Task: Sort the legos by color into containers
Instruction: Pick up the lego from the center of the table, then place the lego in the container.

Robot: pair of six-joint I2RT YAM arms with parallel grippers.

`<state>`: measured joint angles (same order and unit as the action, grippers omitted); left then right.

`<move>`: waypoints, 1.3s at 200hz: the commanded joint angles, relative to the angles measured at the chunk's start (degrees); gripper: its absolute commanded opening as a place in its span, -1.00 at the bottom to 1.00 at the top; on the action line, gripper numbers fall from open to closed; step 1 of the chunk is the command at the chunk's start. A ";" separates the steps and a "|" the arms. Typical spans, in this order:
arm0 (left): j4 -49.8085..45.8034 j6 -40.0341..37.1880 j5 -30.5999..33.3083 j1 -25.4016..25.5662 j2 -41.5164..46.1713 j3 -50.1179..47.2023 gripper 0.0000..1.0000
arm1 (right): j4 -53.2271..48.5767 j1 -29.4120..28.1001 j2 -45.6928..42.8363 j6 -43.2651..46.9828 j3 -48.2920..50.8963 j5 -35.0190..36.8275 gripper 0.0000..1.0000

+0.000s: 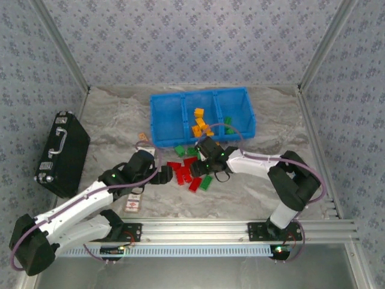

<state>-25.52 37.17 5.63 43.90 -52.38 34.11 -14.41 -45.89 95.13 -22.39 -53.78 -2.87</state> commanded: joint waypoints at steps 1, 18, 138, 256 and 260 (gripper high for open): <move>-0.53 0.27 1.00 0.29 0.31 0.70 0.84 | 1.12 0.49 0.96 -0.99 -2.32 0.49 0.43; -0.19 0.27 0.75 0.31 0.08 0.52 0.84 | 0.71 0.89 2.51 -0.47 -3.91 -0.15 0.43; -0.67 -0.60 1.94 0.22 0.16 0.98 0.86 | -2.29 1.20 5.88 0.16 -4.19 -0.09 -0.13; -5.42 -4.86 1.17 -7.72 6.61 4.57 0.89 | -10.13 1.76 3.97 5.32 -21.95 -1.48 -0.38; -5.56 -4.97 1.10 -7.90 6.74 4.56 0.89 | -10.28 1.92 4.63 5.77 -23.25 -1.68 -0.38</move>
<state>-28.56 34.13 8.10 37.45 -47.16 37.12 -22.39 -44.42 98.45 -20.08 -69.47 -3.44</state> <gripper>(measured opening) 0.944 0.312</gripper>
